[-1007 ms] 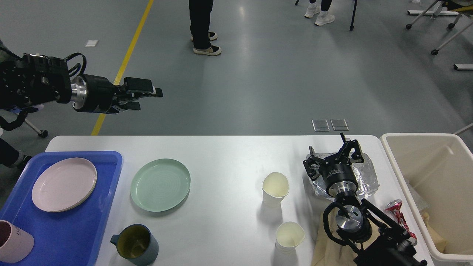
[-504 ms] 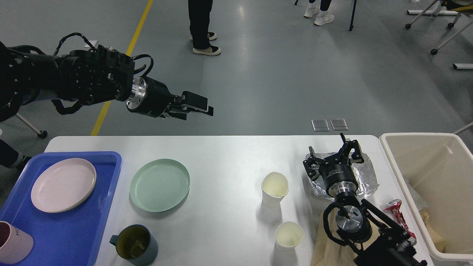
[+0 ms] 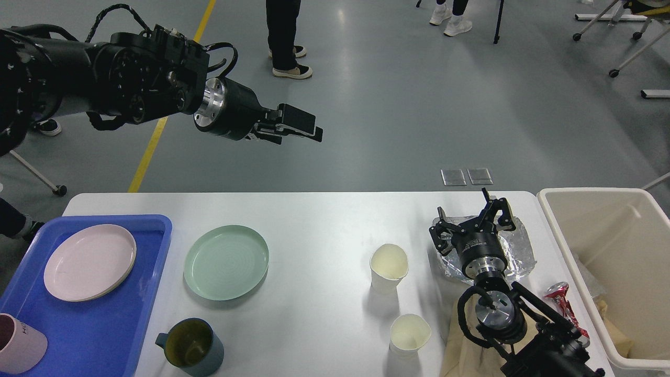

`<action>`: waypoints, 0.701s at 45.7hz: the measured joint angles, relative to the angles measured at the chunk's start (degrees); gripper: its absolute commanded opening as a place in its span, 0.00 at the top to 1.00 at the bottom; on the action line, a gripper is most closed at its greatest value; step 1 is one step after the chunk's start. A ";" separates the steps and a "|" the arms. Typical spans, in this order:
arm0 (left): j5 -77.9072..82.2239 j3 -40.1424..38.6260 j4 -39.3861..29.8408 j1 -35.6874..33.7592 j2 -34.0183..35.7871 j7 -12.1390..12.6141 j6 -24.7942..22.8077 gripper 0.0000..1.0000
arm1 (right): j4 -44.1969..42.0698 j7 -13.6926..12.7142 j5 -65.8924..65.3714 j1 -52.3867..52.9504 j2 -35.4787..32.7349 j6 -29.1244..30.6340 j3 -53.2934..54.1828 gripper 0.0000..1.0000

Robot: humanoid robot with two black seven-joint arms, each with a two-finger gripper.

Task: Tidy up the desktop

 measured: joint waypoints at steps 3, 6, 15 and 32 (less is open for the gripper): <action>0.00 0.19 0.00 0.11 -0.02 0.00 0.00 0.03 | 0.00 0.00 0.00 0.00 0.00 0.00 0.00 0.00; 0.00 0.70 0.00 0.21 -0.14 0.00 0.00 0.03 | 0.06 0.00 0.00 0.00 0.01 0.00 0.00 0.00; 0.00 1.86 0.06 2.57 -0.73 0.00 0.00 0.03 | 0.09 0.00 0.00 -0.07 0.07 0.00 0.00 0.00; 0.00 2.11 0.07 10.28 -0.69 0.00 0.00 0.03 | 0.09 0.00 0.00 -0.09 0.09 0.00 0.00 0.00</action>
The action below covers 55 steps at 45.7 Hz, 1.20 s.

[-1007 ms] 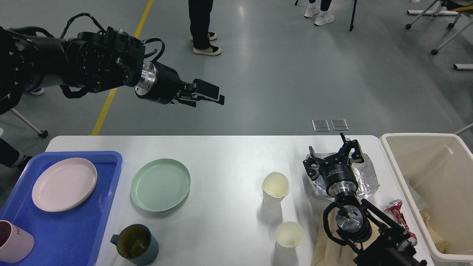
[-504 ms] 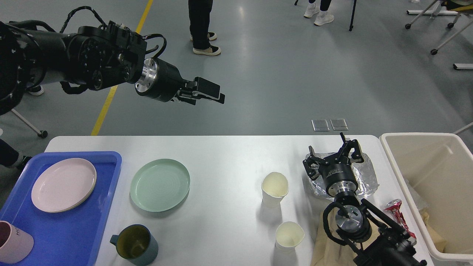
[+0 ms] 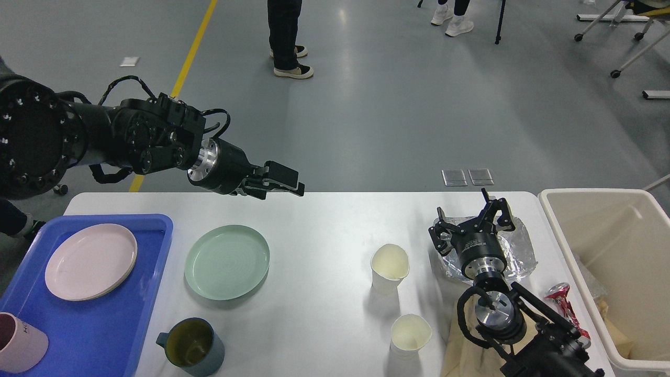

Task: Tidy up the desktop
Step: 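Lower the left gripper onto the teal mug and grasp it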

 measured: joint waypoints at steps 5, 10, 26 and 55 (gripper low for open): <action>0.00 0.05 0.00 0.00 0.23 0.00 0.00 0.03 | 0.00 0.00 0.00 0.00 0.00 0.00 0.00 0.00; 0.00 -0.12 -0.68 -0.14 -0.09 0.00 -0.04 0.03 | 0.00 0.00 0.00 0.00 0.00 0.00 0.00 0.00; 0.10 1.08 -6.46 -0.11 -0.72 -0.05 -16.76 0.03 | 0.00 0.00 0.00 0.00 0.00 0.00 0.00 0.00; 5.61 7.21 -23.51 2.31 -2.42 14.71 -3.81 0.04 | 0.00 0.00 0.00 0.00 -0.01 0.00 0.00 0.00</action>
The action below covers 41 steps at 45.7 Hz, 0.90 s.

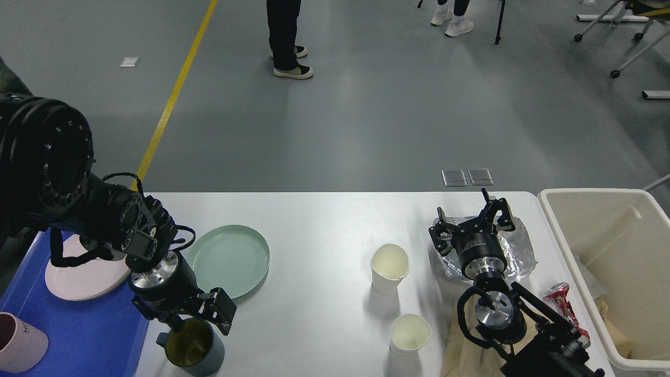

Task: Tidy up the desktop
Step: 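Lower the left gripper onto the teal mug and grasp it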

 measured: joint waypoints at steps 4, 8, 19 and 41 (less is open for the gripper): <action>0.01 0.20 -0.30 -0.35 0.32 0.42 0.20 0.04 | 0.00 0.00 0.00 0.00 0.00 0.00 0.00 0.00; 0.02 1.00 -0.31 -1.20 0.54 0.50 0.34 0.04 | 0.00 0.00 0.00 0.00 0.00 0.00 0.00 0.00; 2.03 2.82 -0.29 -1.79 0.41 0.62 1.95 0.04 | 0.00 0.00 0.00 0.00 0.01 0.00 0.00 0.00; 8.08 2.58 -0.40 1.45 -0.40 4.94 9.78 0.05 | 0.00 0.00 0.00 0.00 0.01 0.00 0.00 0.00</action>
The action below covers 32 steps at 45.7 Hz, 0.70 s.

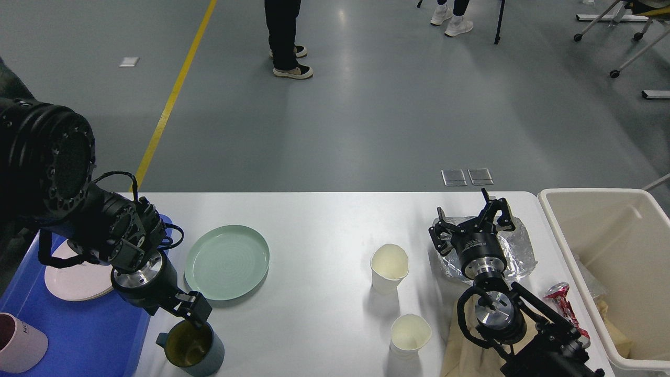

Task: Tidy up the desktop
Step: 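Lower the left gripper onto the teal mug and grasp it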

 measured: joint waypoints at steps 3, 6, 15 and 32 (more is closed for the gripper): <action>0.49 -0.21 0.00 0.29 -0.30 0.25 0.10 0.05 | 0.00 0.00 0.00 0.00 0.00 0.00 0.00 0.00; 1.19 -0.31 0.00 0.47 -0.49 0.39 0.20 0.05 | 0.00 0.00 0.00 0.00 0.00 0.00 0.00 0.00; 3.56 -0.63 0.00 2.21 -1.32 1.83 2.90 0.06 | 0.00 0.00 0.00 0.00 -0.03 0.00 0.00 0.00; 3.88 -1.73 0.13 5.21 -2.42 6.23 6.83 0.17 | 0.00 0.00 0.00 0.00 0.00 0.00 0.00 0.00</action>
